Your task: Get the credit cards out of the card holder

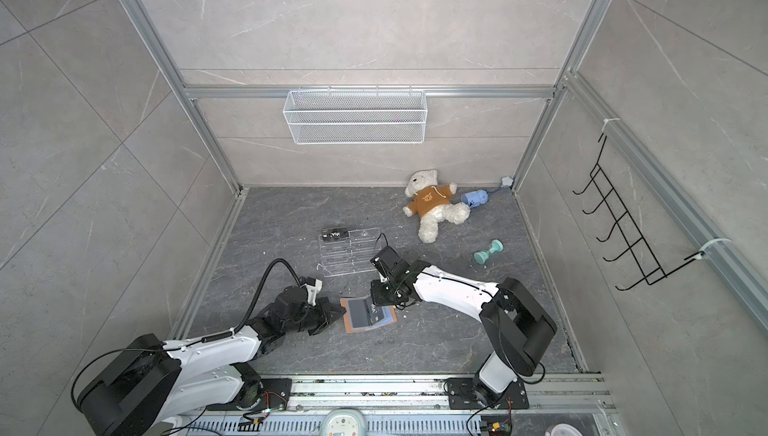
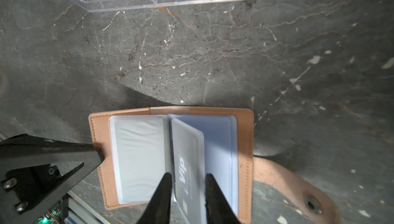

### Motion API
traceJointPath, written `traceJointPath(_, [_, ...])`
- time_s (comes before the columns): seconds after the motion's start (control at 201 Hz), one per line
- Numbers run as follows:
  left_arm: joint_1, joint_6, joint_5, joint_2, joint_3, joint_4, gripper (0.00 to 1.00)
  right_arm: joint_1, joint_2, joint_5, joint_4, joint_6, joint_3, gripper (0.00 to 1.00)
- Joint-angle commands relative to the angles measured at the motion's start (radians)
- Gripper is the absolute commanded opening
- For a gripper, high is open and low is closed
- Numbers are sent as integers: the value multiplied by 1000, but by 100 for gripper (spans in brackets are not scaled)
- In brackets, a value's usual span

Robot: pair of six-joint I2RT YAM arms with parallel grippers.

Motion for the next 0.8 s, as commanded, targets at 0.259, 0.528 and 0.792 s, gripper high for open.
traceJointPath(0.259, [-4, 89, -16, 23, 66, -103, 8, -39, -93, 21, -79, -73, -26, 30])
traceJointPath(0.528, [-3, 148, -84, -27, 142, -298, 47, -94, -268, 124, -136, -179, -29, 31])
traceJointPath(0.792, [-4, 222, -157, -176, 276, -498, 64, -148, -456, 182, -85, -222, -76, 71])
